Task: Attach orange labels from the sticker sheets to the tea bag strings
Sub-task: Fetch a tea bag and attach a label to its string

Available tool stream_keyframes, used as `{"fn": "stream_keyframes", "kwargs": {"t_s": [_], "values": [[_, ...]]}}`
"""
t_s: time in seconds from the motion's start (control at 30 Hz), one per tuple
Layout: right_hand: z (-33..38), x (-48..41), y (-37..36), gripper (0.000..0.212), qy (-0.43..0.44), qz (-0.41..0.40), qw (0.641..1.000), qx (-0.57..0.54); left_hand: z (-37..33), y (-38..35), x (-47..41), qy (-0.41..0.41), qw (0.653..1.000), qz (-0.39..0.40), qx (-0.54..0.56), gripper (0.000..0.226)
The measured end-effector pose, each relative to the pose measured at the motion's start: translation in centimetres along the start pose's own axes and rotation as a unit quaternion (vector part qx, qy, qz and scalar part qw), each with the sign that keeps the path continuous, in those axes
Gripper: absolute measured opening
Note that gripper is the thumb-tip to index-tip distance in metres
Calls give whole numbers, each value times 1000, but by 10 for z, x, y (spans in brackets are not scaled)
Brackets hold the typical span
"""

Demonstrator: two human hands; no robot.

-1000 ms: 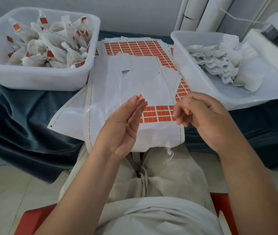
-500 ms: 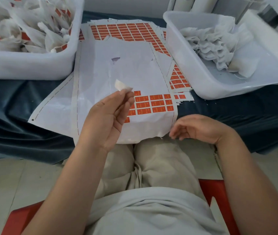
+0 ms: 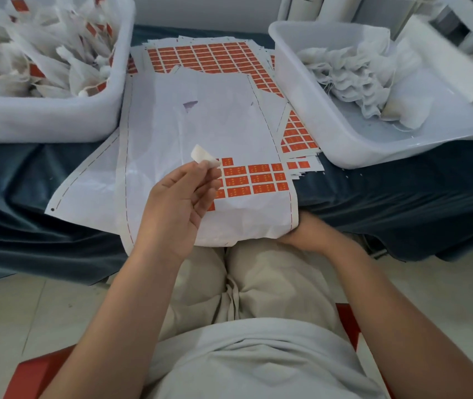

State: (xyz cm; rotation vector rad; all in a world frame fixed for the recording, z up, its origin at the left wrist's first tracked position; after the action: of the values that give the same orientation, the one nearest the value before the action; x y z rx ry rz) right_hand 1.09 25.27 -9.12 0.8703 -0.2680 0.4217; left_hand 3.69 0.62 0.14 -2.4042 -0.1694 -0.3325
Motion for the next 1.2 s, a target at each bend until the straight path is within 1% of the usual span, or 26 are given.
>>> {"fn": "stream_keyframes", "kwargs": {"t_s": [0.03,0.07,0.1,0.17,0.23,0.27,0.33,0.37,0.4,0.47,0.5,0.6,0.63,0.67,0.7,0.73,0.77,0.8,0.83,0.87,0.9,0.97,1.03,1.1,1.13,1.2], "values": [[3,0,3,56,11,-28,1000,-5,-1,0,0,-1,1000,-3,-1,16],[6,0,4,40,17,-37,999,-12,-2,1,1,0,1000,-5,-2,16],[9,0,5,34,23,-29,999,-23,-3,0,1,0,1000,-7,-4,16],[10,4,10,34,18,16,1000,-13,-3,0,2,0,1000,-9,-12,16],[9,10,20,41,8,68,996,55,-3,0,1,-2,1000,-14,-25,16],[6,12,26,38,2,84,992,97,-3,-1,1,-3,999,-16,-31,16],[3,13,31,23,-8,84,987,140,-1,-1,1,-3,999,-16,-41,16],[4,12,30,25,-7,71,990,125,1,-1,1,-1,999,-17,-43,16],[6,12,25,38,0,59,993,97,3,0,1,1,999,-21,-43,14],[15,11,7,76,18,51,997,63,5,0,1,3,999,-27,-45,13],[18,10,-3,80,24,50,997,58,5,1,0,2,999,-28,-46,14],[20,5,-9,55,32,17,999,27,4,0,0,-1,998,-23,-51,15],[19,4,0,45,29,7,999,30,3,1,-1,-2,998,-22,-55,13],[16,4,9,33,19,12,998,62,2,1,-1,-2,998,-22,-58,12],[12,7,19,24,7,34,992,121,2,3,-1,-2,998,-23,-62,12],[6,12,28,25,-9,71,979,192,2,3,-1,-2,998,-25,-66,11],[-4,21,39,26,-32,117,963,241,2,4,-1,-2,997,-26,-70,10],[-14,34,48,23,-52,166,952,252,3,4,-1,-2,997,-28,-76,10],[-19,49,58,17,-65,207,949,228,3,3,-1,-4,996,-30,-83,10],[-18,64,67,11,-67,231,955,175,3,3,0,-9,995,-30,-91,11],[-14,76,78,8,-61,226,966,109,2,1,0,-15,994,-29,-103,12],[7,89,98,16,-11,175,984,4,2,-3,2,-26,991,-23,-133,12],[41,94,107,25,52,124,987,-92,2,-7,6,-37,987,-20,-156,23],[80,93,105,39,96,71,976,-181,4,-10,10,-42,987,-23,-152,32],[97,91,99,43,104,50,968,-225,5,-12,13,-45,989,-21,-140,30],[128,82,83,45,108,6,949,-296,6,-18,17,-55,992,-23,-114,20]]}}
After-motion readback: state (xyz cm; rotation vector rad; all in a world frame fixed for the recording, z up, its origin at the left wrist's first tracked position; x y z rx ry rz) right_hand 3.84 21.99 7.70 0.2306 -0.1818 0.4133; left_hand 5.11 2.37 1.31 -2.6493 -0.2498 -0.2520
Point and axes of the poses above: each hand's wrist, its own x-axis away from the middle knuckle, its own y-axis out of the back of the hand, z = x × y, the point moved 9 cm from there along -x, towards the middle knuckle, and after that the axes turned 7 degrees about x, right-handed, at the moved point
